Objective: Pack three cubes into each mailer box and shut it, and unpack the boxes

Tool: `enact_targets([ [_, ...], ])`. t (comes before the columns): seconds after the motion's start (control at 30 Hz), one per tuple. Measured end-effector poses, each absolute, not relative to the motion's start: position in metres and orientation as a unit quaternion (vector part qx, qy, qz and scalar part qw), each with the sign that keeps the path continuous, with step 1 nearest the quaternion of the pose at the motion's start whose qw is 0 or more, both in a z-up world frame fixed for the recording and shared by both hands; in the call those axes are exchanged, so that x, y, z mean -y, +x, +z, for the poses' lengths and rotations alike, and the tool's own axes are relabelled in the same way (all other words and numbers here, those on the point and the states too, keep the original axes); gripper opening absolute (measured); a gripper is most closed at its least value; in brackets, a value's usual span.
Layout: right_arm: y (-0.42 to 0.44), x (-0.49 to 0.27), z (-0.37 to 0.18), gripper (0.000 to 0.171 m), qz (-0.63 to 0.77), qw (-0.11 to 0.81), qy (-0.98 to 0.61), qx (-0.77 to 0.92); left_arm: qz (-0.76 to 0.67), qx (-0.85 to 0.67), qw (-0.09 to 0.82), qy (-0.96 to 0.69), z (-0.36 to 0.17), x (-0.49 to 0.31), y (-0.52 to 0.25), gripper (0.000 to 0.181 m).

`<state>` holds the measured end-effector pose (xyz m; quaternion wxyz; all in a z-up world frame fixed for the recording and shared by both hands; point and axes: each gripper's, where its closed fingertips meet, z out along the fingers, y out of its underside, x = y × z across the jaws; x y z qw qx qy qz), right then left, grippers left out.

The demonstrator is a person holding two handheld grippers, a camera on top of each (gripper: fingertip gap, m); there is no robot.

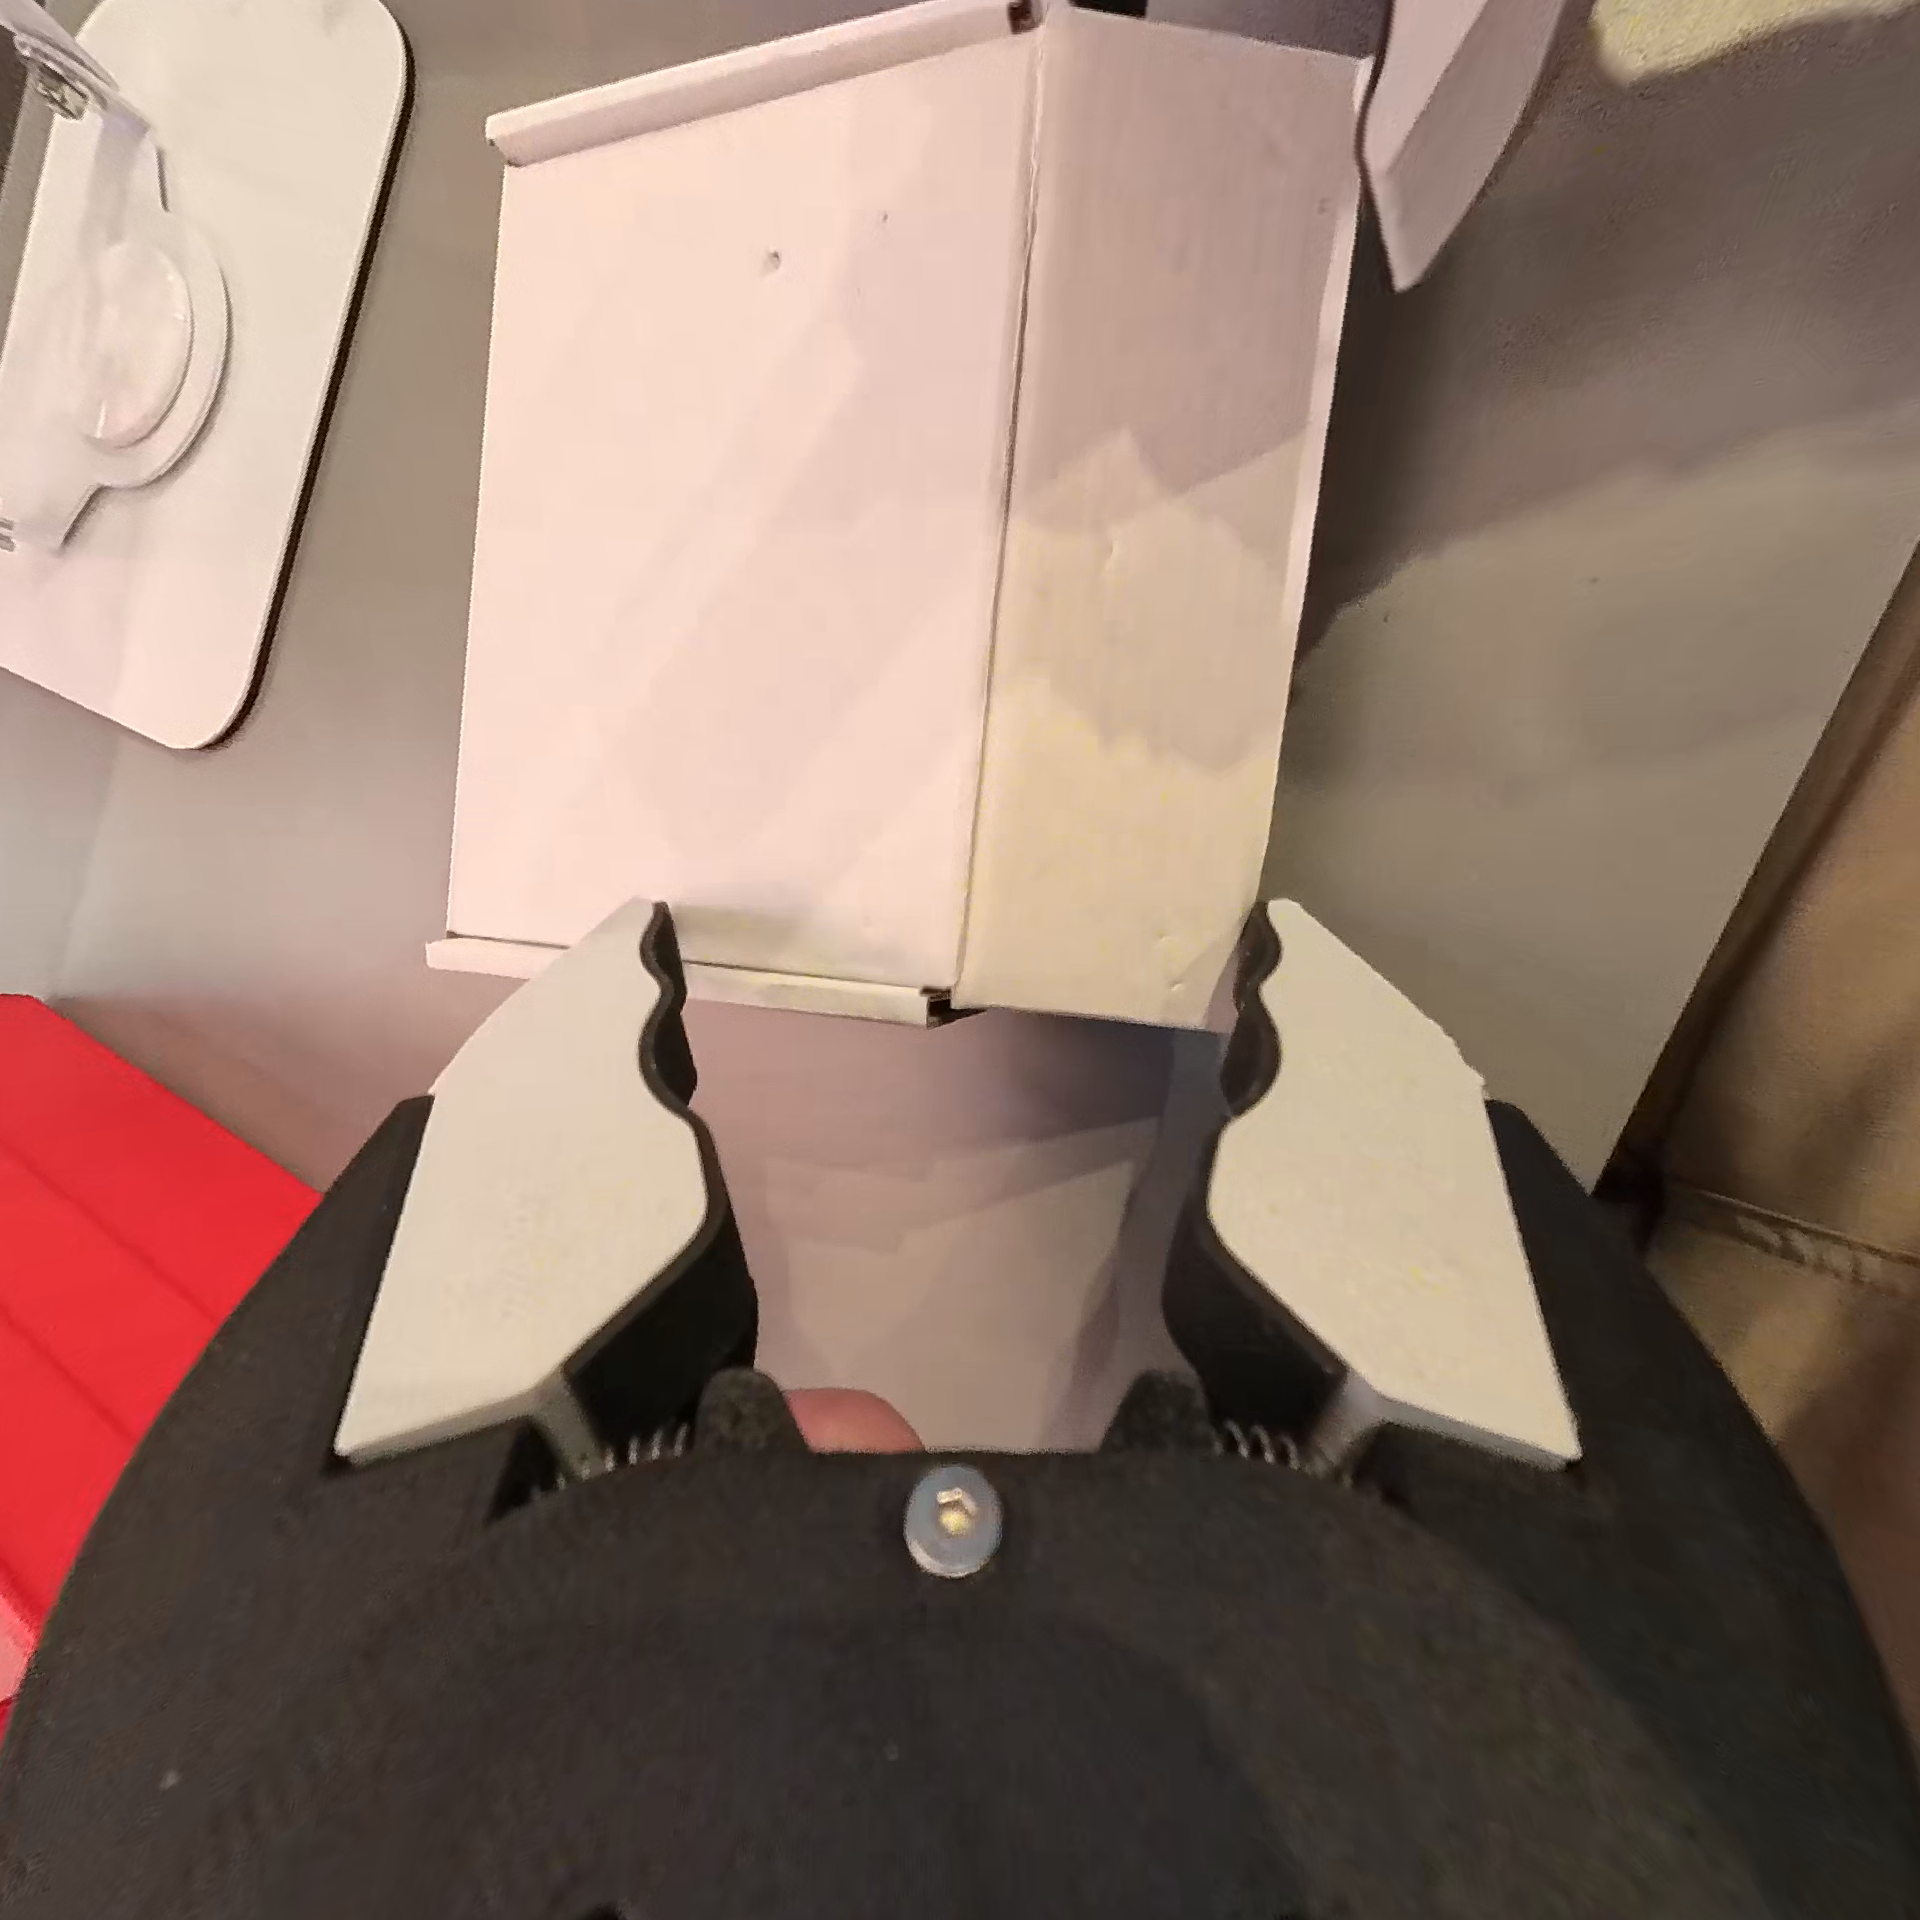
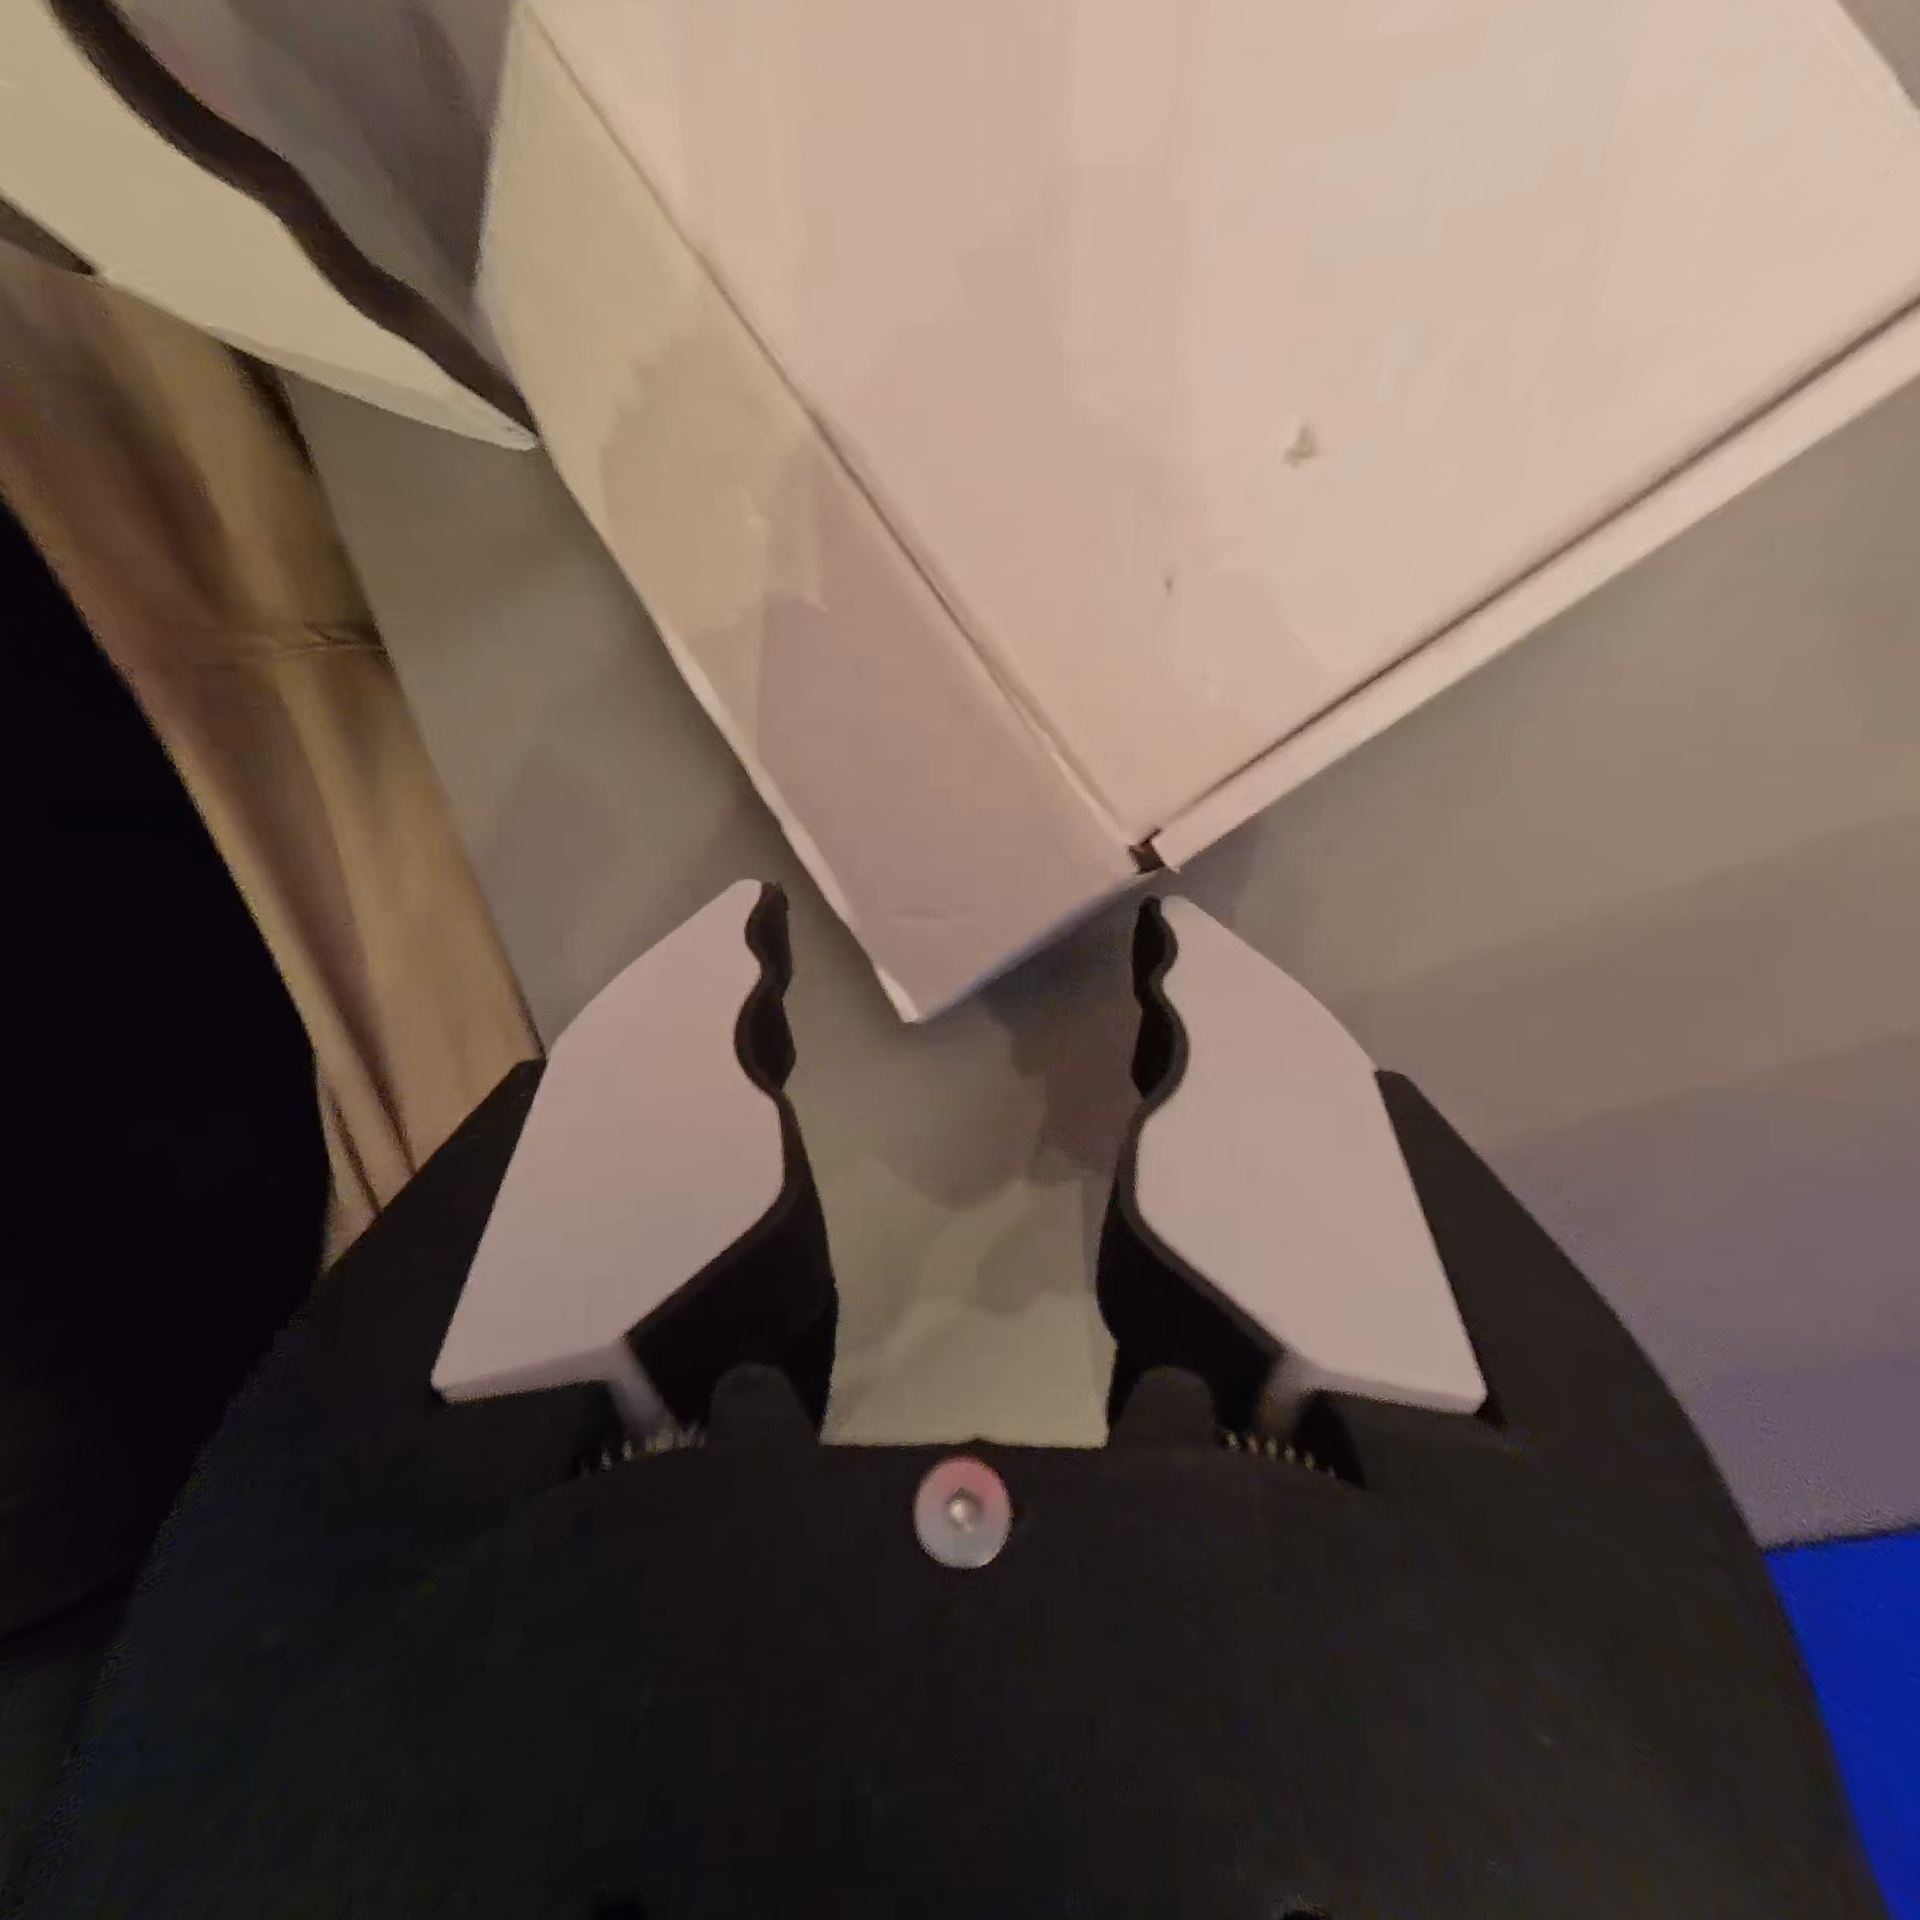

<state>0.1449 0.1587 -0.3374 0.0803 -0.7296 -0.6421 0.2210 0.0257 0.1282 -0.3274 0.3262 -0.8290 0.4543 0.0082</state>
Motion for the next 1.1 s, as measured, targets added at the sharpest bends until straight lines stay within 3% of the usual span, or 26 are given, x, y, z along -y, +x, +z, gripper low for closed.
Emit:
enact_targets([
  [0.03,0.144,-0.157,-0.340,0.066,0.227,0.080,-0.728,0.642,0.008,-0.454,0.326,-0.829,-0.327,-0.128,0.026,0.101],
  [0.47,0.142,-0.141,-0.344,0.068,0.279,0.054,-0.728,0.624,0.021,-0.467,0.316,-0.825,-0.329,-0.130,0.023,0.102],
  [0.6,0.137,-0.143,-0.345,0.075,0.290,0.068,-0.729,0.616,0.017,-0.465,0.317,-0.826,-0.329,-0.130,0.023,0.102],
  [0.8,0.137,-0.136,-0.343,0.059,0.312,0.048,-0.736,0.598,0.039,-0.473,0.311,-0.823,-0.332,-0.130,0.023,0.103],
  [0.93,0.137,-0.126,-0.340,0.076,0.320,0.034,-0.735,0.597,0.048,-0.478,0.306,-0.822,-0.333,-0.130,0.021,0.103],
  [1.1,0.136,-0.129,-0.341,0.073,0.327,0.046,-0.737,0.589,0.042,-0.473,0.309,-0.824,-0.333,-0.131,0.022,0.103],
])
